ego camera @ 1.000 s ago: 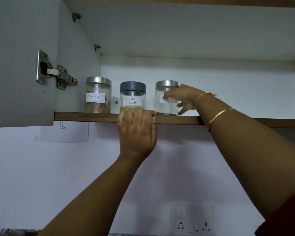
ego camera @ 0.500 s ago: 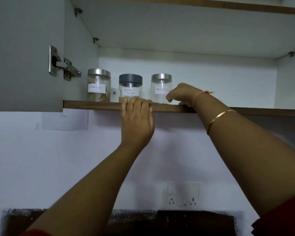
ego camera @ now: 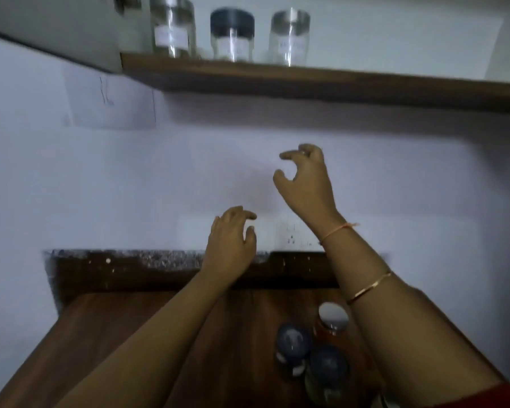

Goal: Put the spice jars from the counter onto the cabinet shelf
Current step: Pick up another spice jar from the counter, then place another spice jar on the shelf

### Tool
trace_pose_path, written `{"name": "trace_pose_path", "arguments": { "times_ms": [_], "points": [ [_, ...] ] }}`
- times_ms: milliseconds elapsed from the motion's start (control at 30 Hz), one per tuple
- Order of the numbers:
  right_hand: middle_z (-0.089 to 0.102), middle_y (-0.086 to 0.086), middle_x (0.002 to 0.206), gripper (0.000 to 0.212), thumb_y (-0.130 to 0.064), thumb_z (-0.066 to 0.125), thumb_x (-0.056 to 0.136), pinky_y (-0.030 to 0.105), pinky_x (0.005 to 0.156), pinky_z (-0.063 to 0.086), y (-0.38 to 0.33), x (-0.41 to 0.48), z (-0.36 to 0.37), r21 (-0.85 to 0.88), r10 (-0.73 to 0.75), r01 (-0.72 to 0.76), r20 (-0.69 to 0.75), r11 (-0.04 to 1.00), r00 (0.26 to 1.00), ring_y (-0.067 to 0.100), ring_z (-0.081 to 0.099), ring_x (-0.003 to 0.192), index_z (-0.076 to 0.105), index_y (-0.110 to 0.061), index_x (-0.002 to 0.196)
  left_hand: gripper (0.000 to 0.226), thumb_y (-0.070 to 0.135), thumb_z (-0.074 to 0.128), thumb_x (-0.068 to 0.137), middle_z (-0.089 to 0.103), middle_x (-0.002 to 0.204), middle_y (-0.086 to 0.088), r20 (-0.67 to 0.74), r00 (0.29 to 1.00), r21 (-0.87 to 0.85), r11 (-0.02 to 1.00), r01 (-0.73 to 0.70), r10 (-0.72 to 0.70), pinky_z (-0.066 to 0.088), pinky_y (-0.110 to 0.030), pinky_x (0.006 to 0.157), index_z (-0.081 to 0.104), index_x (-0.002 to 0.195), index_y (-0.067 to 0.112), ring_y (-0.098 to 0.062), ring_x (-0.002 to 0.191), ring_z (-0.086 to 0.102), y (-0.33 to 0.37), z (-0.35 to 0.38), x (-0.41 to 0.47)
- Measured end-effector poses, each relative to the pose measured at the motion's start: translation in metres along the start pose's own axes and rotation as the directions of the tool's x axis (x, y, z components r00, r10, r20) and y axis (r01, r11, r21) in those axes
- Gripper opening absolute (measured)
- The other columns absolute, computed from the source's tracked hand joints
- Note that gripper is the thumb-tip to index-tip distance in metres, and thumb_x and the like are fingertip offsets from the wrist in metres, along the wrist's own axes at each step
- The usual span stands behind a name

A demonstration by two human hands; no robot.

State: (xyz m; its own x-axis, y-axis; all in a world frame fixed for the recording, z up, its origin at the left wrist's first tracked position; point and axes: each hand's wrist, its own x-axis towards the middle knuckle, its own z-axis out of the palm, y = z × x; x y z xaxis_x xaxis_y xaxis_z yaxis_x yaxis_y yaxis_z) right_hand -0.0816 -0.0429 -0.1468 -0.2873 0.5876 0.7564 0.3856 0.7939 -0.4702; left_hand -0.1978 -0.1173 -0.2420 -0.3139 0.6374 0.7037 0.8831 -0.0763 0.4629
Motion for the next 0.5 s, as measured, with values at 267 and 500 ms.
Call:
{"name": "trace_pose_path", "arguments": {
  "times_ms": [267, 500],
  "points": [
    [0.044, 0.015, 0.137, 0.056, -0.03, 0.066, 0.083, 0.038, 0.102, 0.044, 0.074, -0.151, 0.068, -0.279, 0.468, -0.379, 0.612, 0.882, 0.638, 0.032, 0.049, 0.122, 0.051, -0.009, 0.132, 0.025, 0.016, 0.047, 0.094, 0.056, 0.121, -0.007, 0.381, 0.888, 0.079, 0.966, 0.245, -0.256, 0.042, -0.029, 0.087, 0.059, 0.116, 0.012, -0.021, 0.106, 0.055, -0.067, 0.043, -0.144],
    [0.06, 0.01, 0.129, 0.053, -0.049, 0.056, 0.089, 0.038, 0.103, 0.044, 0.083, -0.253, 0.094, -0.469, 0.525, -0.337, 0.845, 0.817, 0.097, 0.026, 0.057, 0.115, 0.058, -0.012, 0.127, 0.028, 0.015, 0.041, 0.092, 0.053, 0.12, -0.008, 0.558, 0.708, 0.205, 0.899, 0.387, -0.432, 0.043, -0.03, 0.082, 0.053, 0.117, 0.012, -0.022, 0.102, 0.053, -0.078, 0.055, -0.19]
  ]
}}
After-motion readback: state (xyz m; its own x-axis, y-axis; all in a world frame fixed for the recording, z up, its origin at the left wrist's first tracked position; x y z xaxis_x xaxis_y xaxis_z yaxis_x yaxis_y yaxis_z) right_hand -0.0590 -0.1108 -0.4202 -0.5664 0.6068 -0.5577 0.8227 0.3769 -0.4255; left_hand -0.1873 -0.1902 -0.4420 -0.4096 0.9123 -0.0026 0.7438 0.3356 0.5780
